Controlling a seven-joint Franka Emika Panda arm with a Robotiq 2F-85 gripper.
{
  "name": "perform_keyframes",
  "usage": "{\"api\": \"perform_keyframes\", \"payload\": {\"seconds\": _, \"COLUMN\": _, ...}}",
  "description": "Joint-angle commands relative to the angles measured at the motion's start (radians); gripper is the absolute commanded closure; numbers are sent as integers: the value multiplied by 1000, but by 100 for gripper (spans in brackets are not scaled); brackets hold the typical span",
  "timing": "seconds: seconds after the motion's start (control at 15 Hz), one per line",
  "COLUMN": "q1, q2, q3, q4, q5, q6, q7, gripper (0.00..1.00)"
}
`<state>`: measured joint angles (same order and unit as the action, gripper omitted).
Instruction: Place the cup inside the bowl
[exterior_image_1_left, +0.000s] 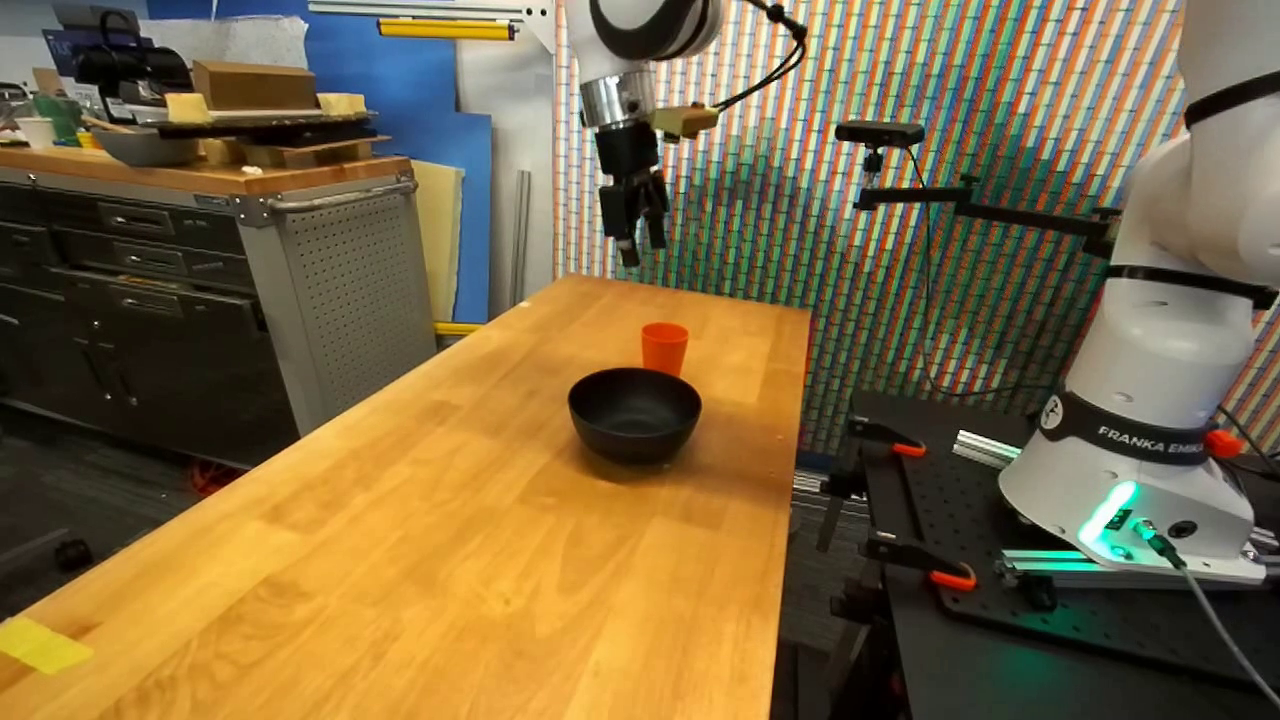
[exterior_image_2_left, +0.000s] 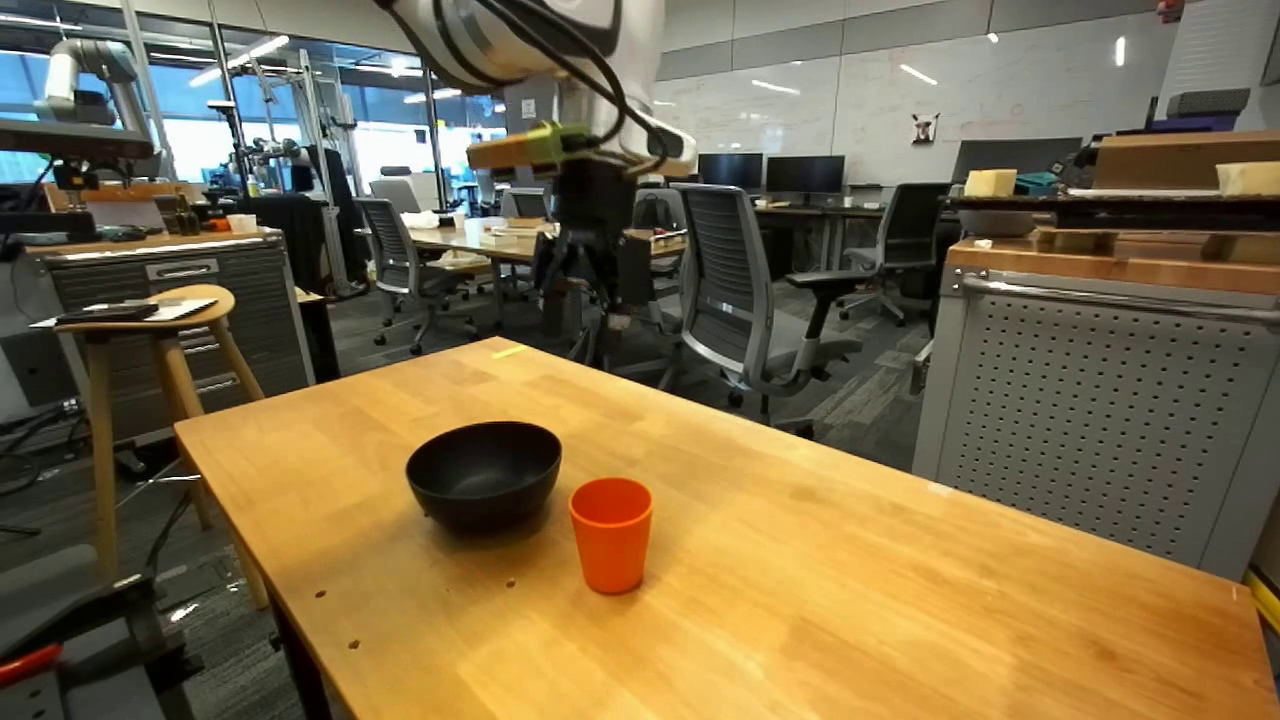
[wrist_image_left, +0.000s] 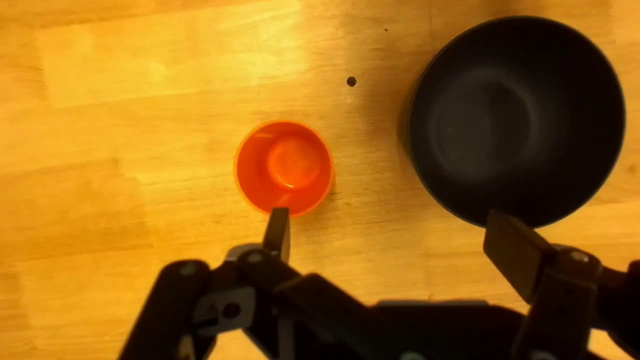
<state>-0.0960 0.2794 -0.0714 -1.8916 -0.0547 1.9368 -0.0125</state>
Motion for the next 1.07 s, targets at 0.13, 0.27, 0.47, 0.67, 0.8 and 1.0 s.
{"api": "perform_keyframes", "payload": {"seconds": 0.13, "q1": -84, "q2": 295, "q3": -3, "q4": 262, "q5": 123, "q6": -33, "q7": -60, "gripper": 0}}
{"api": "perform_keyframes", "payload": {"seconds": 0.27, "q1": -103, "q2": 330, "q3": 3, "q4": 283, "q5": 164, "q6": -42, "q7": -42, "gripper": 0}}
{"api": "perform_keyframes", "payload": {"seconds": 0.47, "q1": -122, "q2": 352, "q3": 14, "q4": 281, "q5": 235, "q6": -62, "q7": -27, "gripper": 0}}
{"api": "perform_keyframes", "payload": {"seconds": 0.67, "q1": -124, "q2": 350, "q3": 14, "q4": 245, "q5": 299, "q6": -48, "q7": -12, "gripper": 0}}
{"api": "perform_keyframes", "payload": {"seconds": 0.8, "q1": -117, "q2": 335, "q3": 12, "q4": 225, "q5": 321, "q6": -44, "q7": -6, "gripper": 0}}
{"api": "perform_keyframes", "payload": {"seconds": 1.0, "q1": -104, "q2": 344, "q3": -1, "q4": 232, "q5": 289, "q6": -28, "q7": -9, "gripper": 0}}
